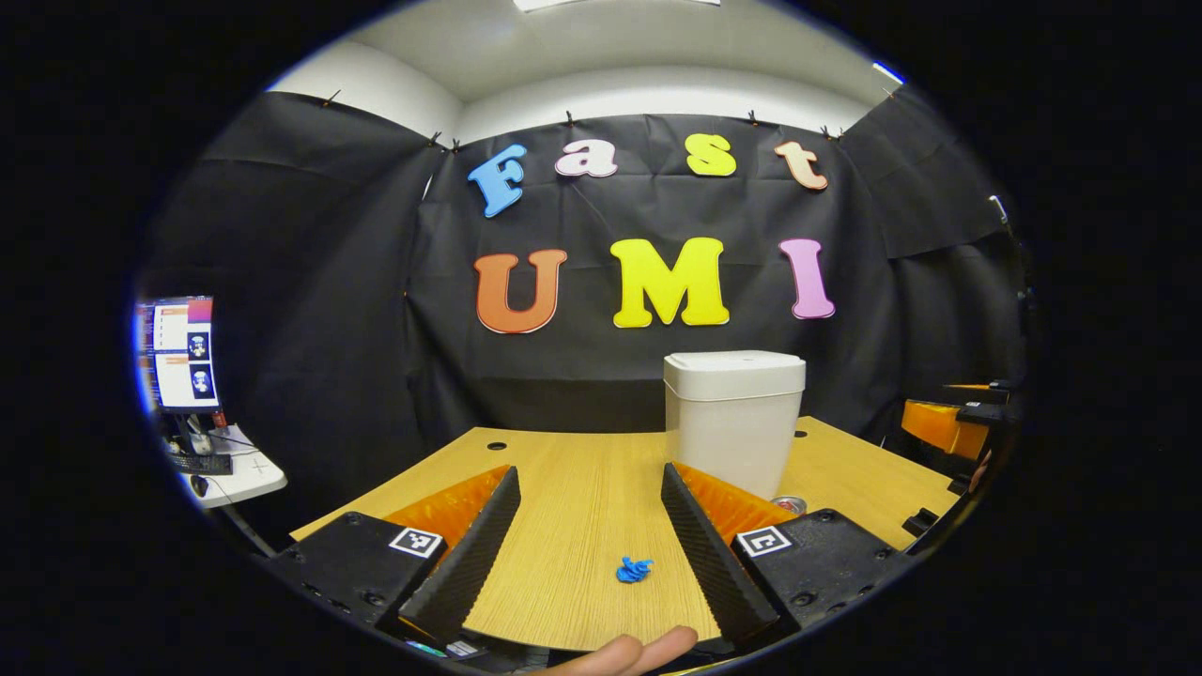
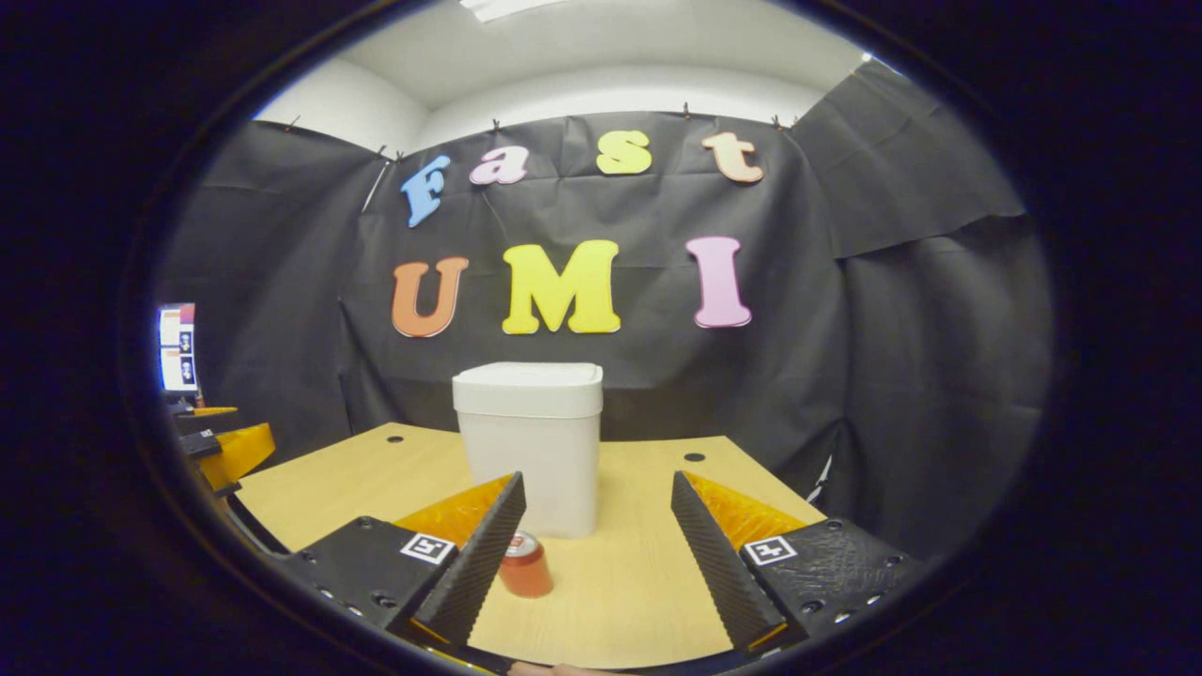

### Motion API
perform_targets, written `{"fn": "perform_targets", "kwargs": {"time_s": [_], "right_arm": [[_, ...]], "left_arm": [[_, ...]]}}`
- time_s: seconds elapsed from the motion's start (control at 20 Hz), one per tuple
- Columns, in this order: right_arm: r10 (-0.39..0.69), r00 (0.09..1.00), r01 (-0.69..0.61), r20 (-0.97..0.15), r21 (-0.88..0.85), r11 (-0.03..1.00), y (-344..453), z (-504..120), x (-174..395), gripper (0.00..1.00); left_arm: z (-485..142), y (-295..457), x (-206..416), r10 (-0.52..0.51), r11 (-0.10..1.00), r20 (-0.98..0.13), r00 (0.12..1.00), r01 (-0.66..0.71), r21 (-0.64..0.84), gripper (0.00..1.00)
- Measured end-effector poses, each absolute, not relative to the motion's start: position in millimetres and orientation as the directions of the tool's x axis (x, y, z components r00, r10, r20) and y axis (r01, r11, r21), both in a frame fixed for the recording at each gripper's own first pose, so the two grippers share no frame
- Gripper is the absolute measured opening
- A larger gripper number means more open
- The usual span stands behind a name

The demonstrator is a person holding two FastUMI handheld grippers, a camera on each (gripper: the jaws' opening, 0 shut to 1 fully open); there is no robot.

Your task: Press the lid of the desktop garbage bin to open it, pick up the crumpled paper on the desktop and throw it into the bin, then pick up the pop can on the desktop and drop it into the bin, and finally close the garbage bin lid.

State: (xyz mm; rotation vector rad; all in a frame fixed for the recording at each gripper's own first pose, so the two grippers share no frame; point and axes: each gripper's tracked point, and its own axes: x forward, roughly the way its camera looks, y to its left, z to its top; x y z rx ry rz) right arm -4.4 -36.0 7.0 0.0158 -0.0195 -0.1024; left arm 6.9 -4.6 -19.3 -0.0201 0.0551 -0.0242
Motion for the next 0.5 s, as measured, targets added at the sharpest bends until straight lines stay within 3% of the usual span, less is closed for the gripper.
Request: {"fn": "perform_targets", "kwargs": {"time_s": [0.5], "right_arm": [[-0.075, 0.997, 0.076, -0.024, 0.040, 0.996, -35, 1, 9, 0.95]], "left_arm": [[-31, -5, 13, -0.019, 1.000, -0.102, 0.995, 0.017, -0.018, 0.98]]}}
